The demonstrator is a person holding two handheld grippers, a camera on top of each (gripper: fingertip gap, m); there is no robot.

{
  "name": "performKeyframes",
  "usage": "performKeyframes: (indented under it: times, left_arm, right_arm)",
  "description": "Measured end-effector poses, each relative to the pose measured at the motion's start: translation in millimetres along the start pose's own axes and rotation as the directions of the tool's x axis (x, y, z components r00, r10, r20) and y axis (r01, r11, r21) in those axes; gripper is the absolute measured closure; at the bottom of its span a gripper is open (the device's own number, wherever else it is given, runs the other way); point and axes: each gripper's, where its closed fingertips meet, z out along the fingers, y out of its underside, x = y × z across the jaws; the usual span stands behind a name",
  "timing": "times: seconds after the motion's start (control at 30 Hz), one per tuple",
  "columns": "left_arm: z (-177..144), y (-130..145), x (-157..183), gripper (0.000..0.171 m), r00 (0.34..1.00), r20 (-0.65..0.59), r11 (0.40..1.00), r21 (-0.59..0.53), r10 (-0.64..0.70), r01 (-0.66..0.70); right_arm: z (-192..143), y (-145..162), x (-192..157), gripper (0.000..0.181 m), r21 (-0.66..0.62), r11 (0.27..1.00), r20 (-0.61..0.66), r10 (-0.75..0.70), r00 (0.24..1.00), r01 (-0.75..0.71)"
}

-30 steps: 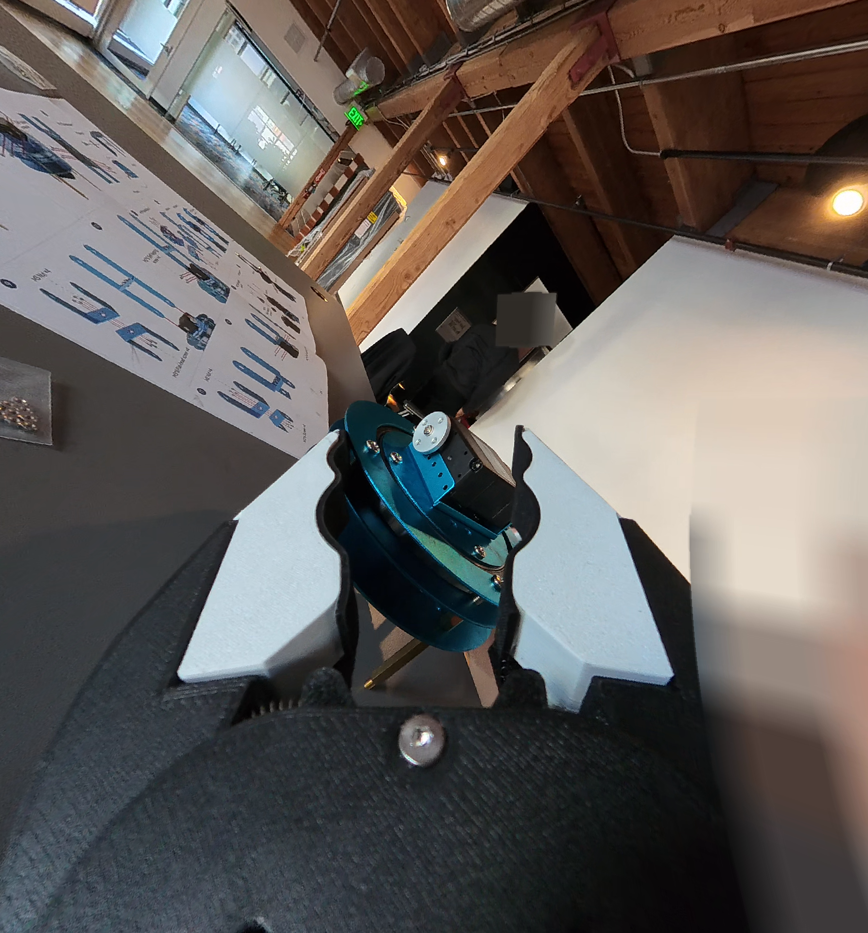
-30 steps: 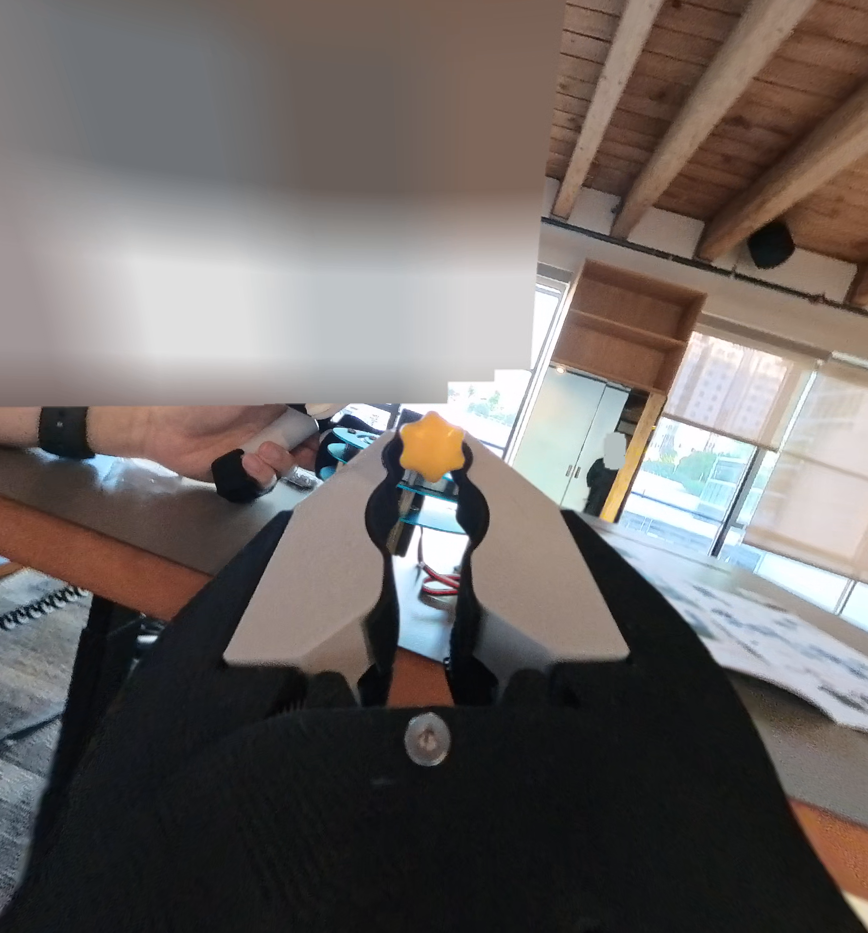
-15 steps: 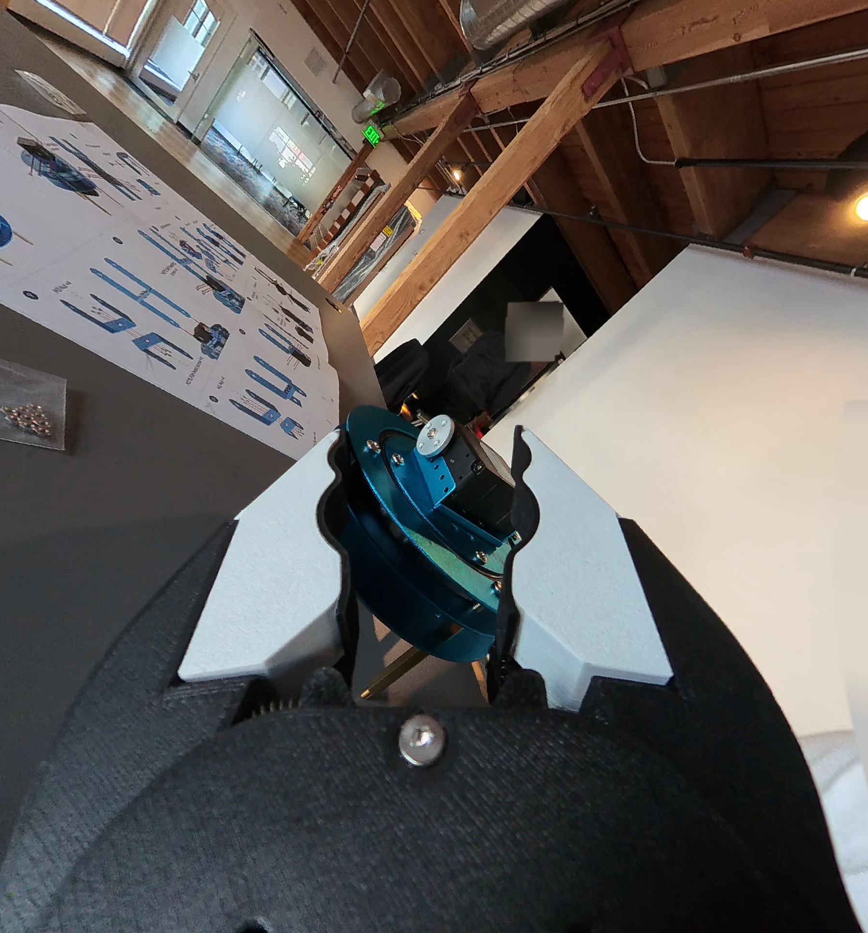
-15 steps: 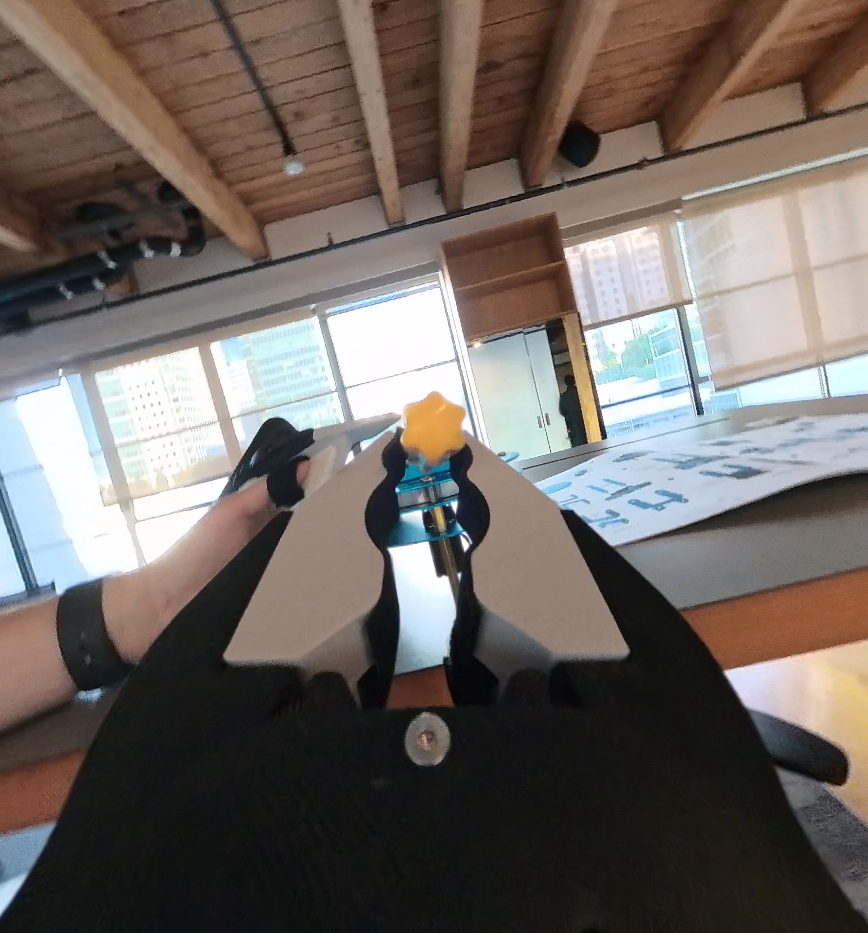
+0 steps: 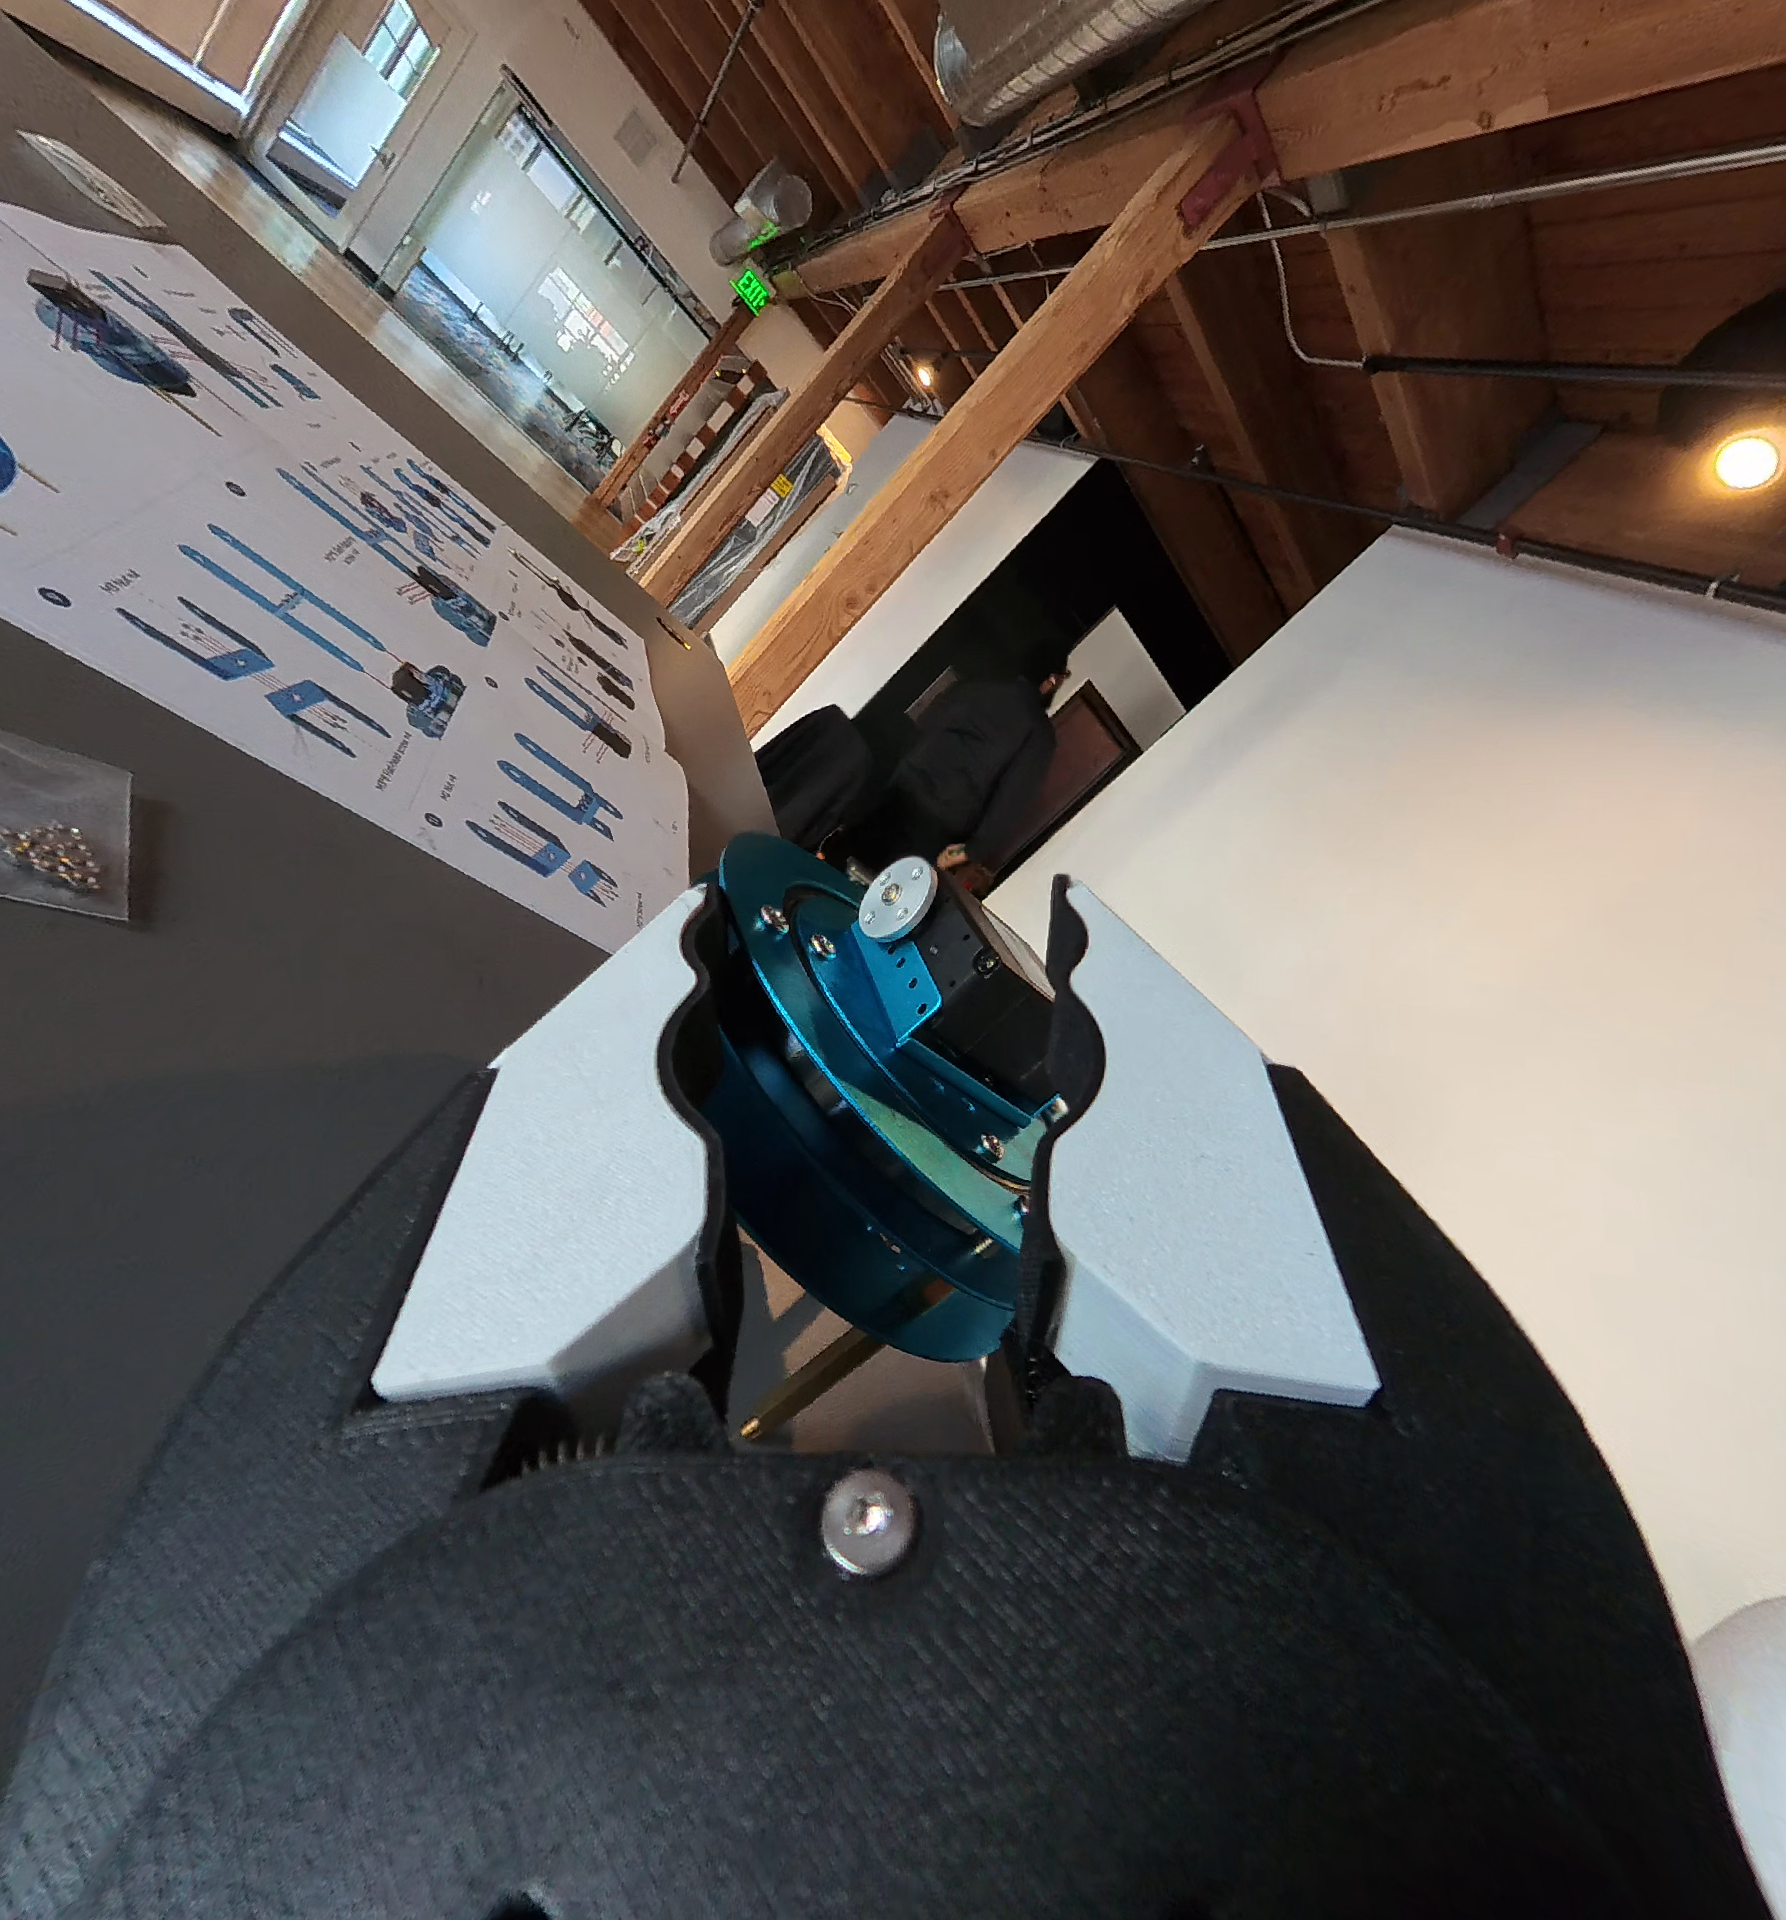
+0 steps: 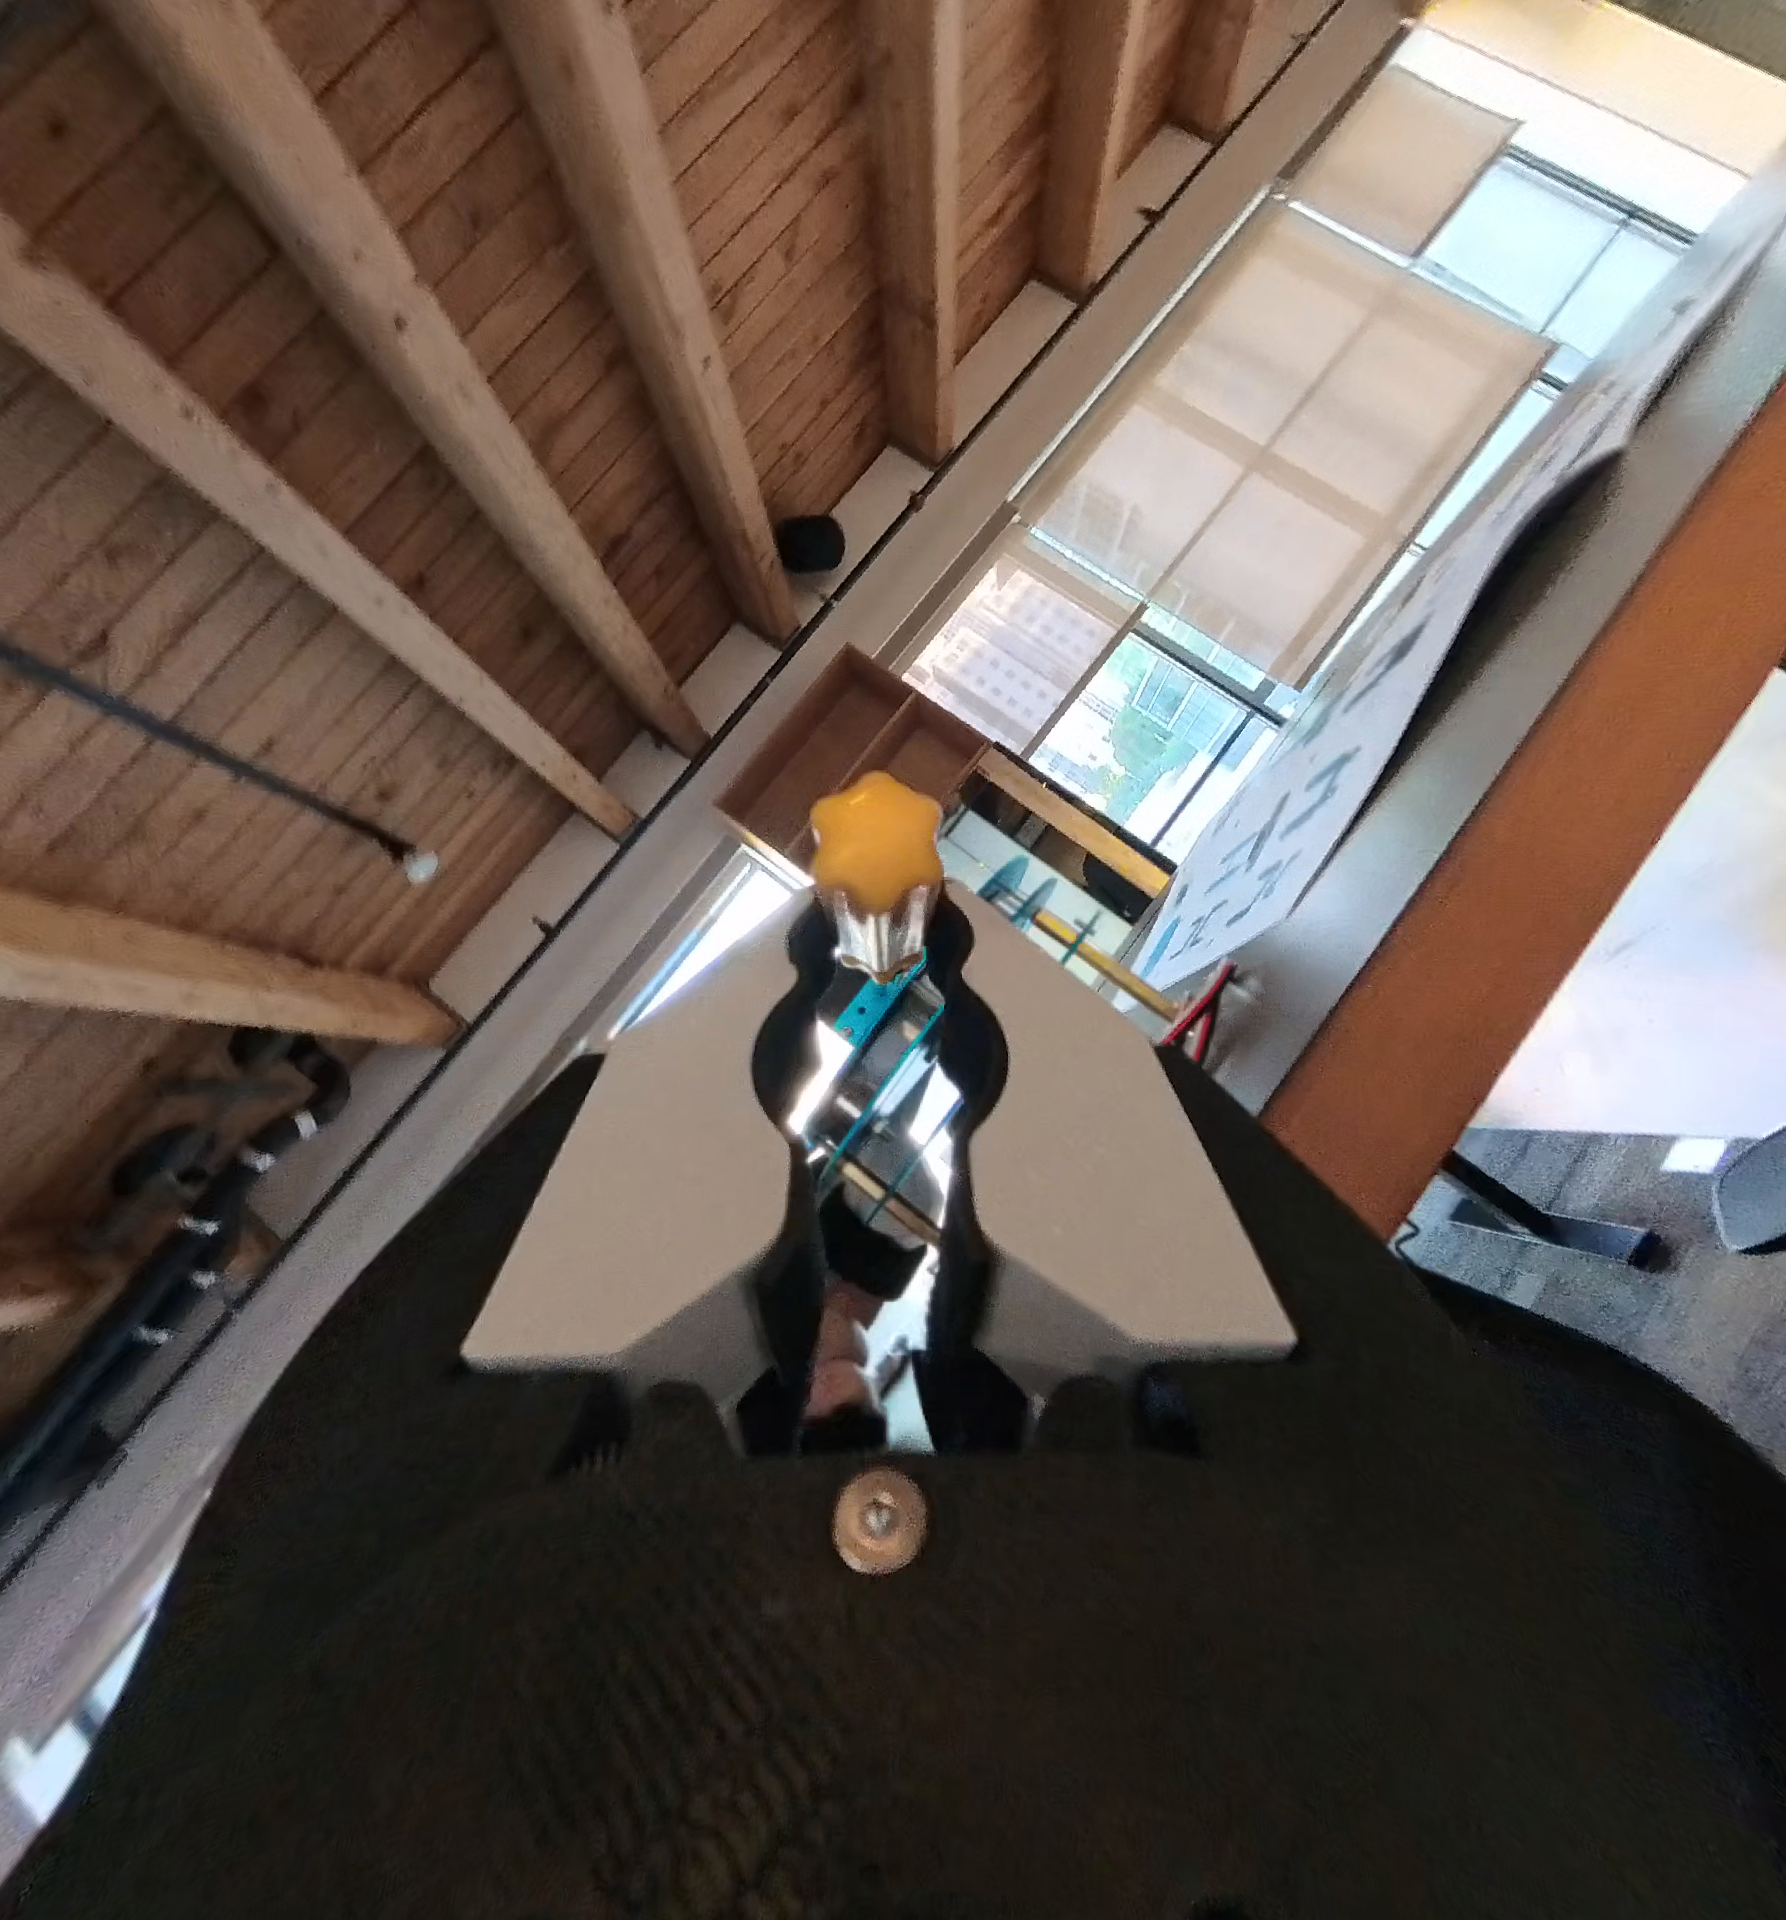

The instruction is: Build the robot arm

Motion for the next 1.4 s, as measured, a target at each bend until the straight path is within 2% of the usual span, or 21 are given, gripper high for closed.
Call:
performKeyframes:
  times: [0.17, 0.4, 0.5, 0.57, 0.63, 0.7, 0.73, 0.8, 0.83, 0.87, 0.9, 0.93, 1.0, 1.03, 1.07, 1.17, 1.23, 1.3, 1.33, 1.4]
  left_arm:
    - [-2.8, -0.2, 2.2, 0.109, 1.000, -0.002, 1.000, 0.009, -0.010, 0.010]
    - [-3.3, -0.6, 2.6, 0.110, 1.000, -0.013, 1.000, -0.009, 0.003, -0.004]
    - [-3.9, -2.1, 2.9, 0.110, 1.000, -0.024, 1.000, -0.005, -0.007, 0.007]
    - [-6.8, -5.6, 5.5, 0.110, 1.000, -0.028, 1.000, 0.006, 0.000, 0.000]
    - [-11.6, -16.1, 14.3, 0.110, 0.999, -0.047, 0.999, 0.049, 0.016, -0.013]
    - [-22.7, -38.5, 35.4, 0.112, 0.995, -0.089, 0.991, 0.127, 0.052, -0.041]
    - [-33.3, -53.4, 50.6, 0.114, 0.991, -0.105, 0.983, 0.172, 0.082, -0.063]
    - [-68.2, -87.8, 89.0, 0.114, 0.985, -0.104, 0.955, 0.278, 0.137, -0.103]
    - [-91.6, -96.1, 110.1, 0.117, 0.982, -0.087, 0.943, 0.302, 0.170, -0.136]
    - [-116.0, -95.1, 121.3, 0.120, 0.979, -0.006, 0.940, 0.282, 0.204, -0.194]
    - [-142.0, -86.0, 122.9, 0.119, 0.963, 0.124, 0.941, 0.214, 0.239, -0.261]
    - [-172.2, -73.1, 119.8, 0.119, 0.920, 0.268, 0.936, 0.126, 0.287, -0.329]
    - [-243.9, -45.3, 108.4, 0.114, 0.755, 0.556, 0.914, -0.023, 0.348, -0.405]
    - [-276.1, -29.7, 109.4, 0.113, 0.682, 0.641, 0.909, -0.059, 0.352, -0.413]
    - [-299.9, -11.2, 115.6, 0.114, 0.650, 0.680, 0.911, -0.066, 0.339, -0.406]
    - [-342.0, 46.3, 134.8, 0.116, 0.660, 0.711, 0.940, 0.000, 0.240, -0.342]
    - [-360.5, 77.9, 140.0, 0.117, 0.660, 0.731, 0.957, 0.034, 0.173, -0.289]
    - [-376.2, 98.3, 137.8, 0.118, 0.629, 0.767, 0.967, 0.044, 0.128, -0.250]
    - [-379.7, 101.2, 134.8, 0.118, 0.612, 0.781, 0.969, 0.040, 0.121, -0.243]
    - [-374.5, 97.0, 122.7, 0.116, 0.587, 0.800, 0.977, 0.009, 0.120, -0.211]
  right_arm:
    - [-4.6, 4.0, -14.6, 0.165, 0.016, 0.994, -0.013, -0.110, 0.994, 0.110]
    - [-2.8, -9.9, -21.7, 0.167, -0.012, 0.957, 0.101, -0.287, 0.953, 0.290]
    - [-3.7, -21.9, -32.1, 0.166, 0.004, 0.960, 0.158, -0.276, 0.948, 0.278]
    - [-6.0, -25.9, -41.4, 0.166, 0.003, 0.938, 0.187, -0.340, 0.922, 0.345]
    - [-10.6, -24.5, -61.3, 0.167, 0.006, 0.901, 0.274, -0.418, 0.866, 0.433]
    - [-22.3, -13.4, -97.5, 0.166, 0.033, 0.842, 0.453, -0.493, 0.743, 0.538]
    - [-32.6, -1.9, -120.0, 0.166, 0.071, 0.790, 0.567, -0.534, 0.627, 0.609]
    - [-57.5, 35.5, -154.8, 0.166, 0.173, 0.628, 0.761, -0.574, 0.302, 0.759]
    - [-68.4, 57.8, -164.3, 0.166, 0.267, 0.504, 0.809, -0.580, 0.093, 0.821]
    - [-77.0, 81.1, -167.6, 0.166, 0.379, 0.361, 0.821, -0.556, -0.129, 0.852]
    - [-82.8, 101.5, -169.2, 0.166, 0.493, 0.243, 0.797, -0.511, -0.322, 0.836]
    - [-87.8, 121.0, -170.6, 0.166, 0.600, 0.160, 0.752, -0.447, -0.484, 0.784]
    - [-88.3, 158.1, -170.2, 0.166, 0.757, 0.030, 0.624, -0.332, -0.708, 0.653]
    - [-85.4, 176.6, -170.3, 0.166, 0.811, -0.017, 0.558, -0.280, -0.781, 0.585]
    - [-83.9, 197.3, -164.7, 0.166, 0.842, -0.051, 0.519, -0.191, -0.833, 0.537]
    - [-75.1, 249.9, -133.5, 0.166, 0.927, -0.107, 0.366, 0.046, -0.930, 0.359]
    - [-65.5, 270.9, -115.1, 0.165, 0.966, -0.124, 0.245, 0.150, -0.958, 0.228]
    - [-63.1, 281.8, -99.3, 0.165, 0.982, -0.096, 0.178, 0.232, -0.956, 0.160]
    - [-63.0, 284.9, -87.5, 0.166, 0.986, -0.087, 0.164, 0.291, -0.943, 0.144]
    - [-55.8, 291.2, -82.9, 0.165, 0.991, -0.113, 0.109, 0.297, -0.949, 0.078]
